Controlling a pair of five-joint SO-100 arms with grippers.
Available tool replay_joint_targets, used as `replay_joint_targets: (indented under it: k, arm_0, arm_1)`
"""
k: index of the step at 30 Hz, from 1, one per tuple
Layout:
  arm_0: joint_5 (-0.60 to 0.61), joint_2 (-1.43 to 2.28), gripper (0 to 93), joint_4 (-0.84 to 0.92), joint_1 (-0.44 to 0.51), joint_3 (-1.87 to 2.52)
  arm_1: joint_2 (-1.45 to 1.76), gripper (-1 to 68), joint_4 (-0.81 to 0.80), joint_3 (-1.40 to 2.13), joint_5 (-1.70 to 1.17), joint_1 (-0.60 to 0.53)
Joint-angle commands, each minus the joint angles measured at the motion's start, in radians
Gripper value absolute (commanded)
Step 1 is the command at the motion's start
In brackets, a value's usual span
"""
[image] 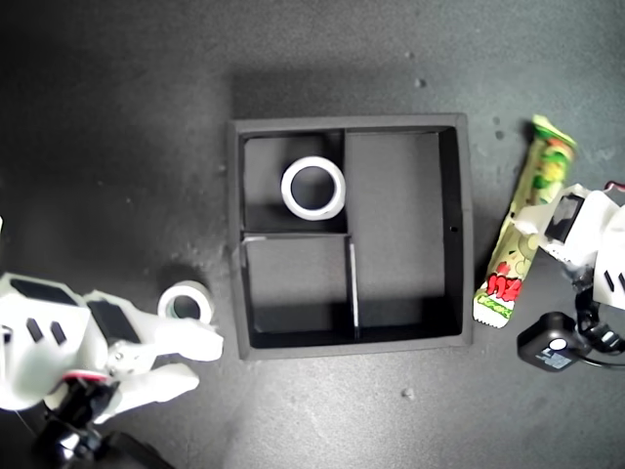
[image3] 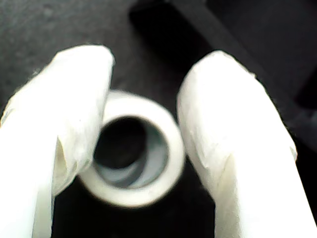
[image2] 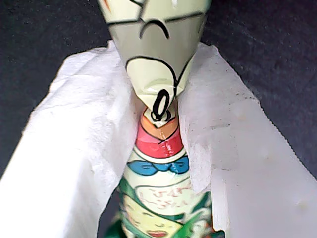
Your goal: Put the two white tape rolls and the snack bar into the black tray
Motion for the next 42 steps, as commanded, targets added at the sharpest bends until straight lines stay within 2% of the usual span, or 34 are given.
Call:
replay_joint_targets:
  k: [1,8,11,14,18,21,23,34,42]
  arm_0:
    - [-0.031,-0.049,10.4,-0.017,0.018,0.017]
    - [-0.084,-0.028,10.6,-0.003,0.029,0.106]
    - [-0.097,-0.054,10.6,-0.003,0.041,0.100]
    - [-0.100,-0.112,10.6,-0.003,0.051,0.064]
    - [-0.092,-0.160,10.7,-0.006,0.046,0.038]
    - [-0.083,-0.178,10.8,-0.008,0.037,0.031]
    - [-0.075,-0.189,10.8,-0.011,0.031,0.026]
    - [-0.020,-0.167,9.8,0.055,0.017,-0.060]
    - [-0.063,-0.298,10.4,0.031,0.020,-0.066]
  arm_1:
    - [0.021,-0.3,0.127,-0.118,0.011,-0.032]
    - [0.021,-0.3,0.592,-0.597,0.176,-0.095]
    - [0.023,-0.3,0.657,-0.759,0.380,-0.060]
    - [0.028,-0.3,0.632,-0.811,0.718,-0.009]
    - [0.029,-0.4,0.466,-0.802,0.890,-0.018]
    - [0.029,-0.5,0.305,-0.788,0.873,-0.040]
    - [0.029,-0.5,0.278,-0.784,0.857,-0.048]
    - [0.029,-0.5,0.278,-0.703,0.841,-0.040]
    - [0.029,-0.5,0.264,-0.727,0.788,-0.040]
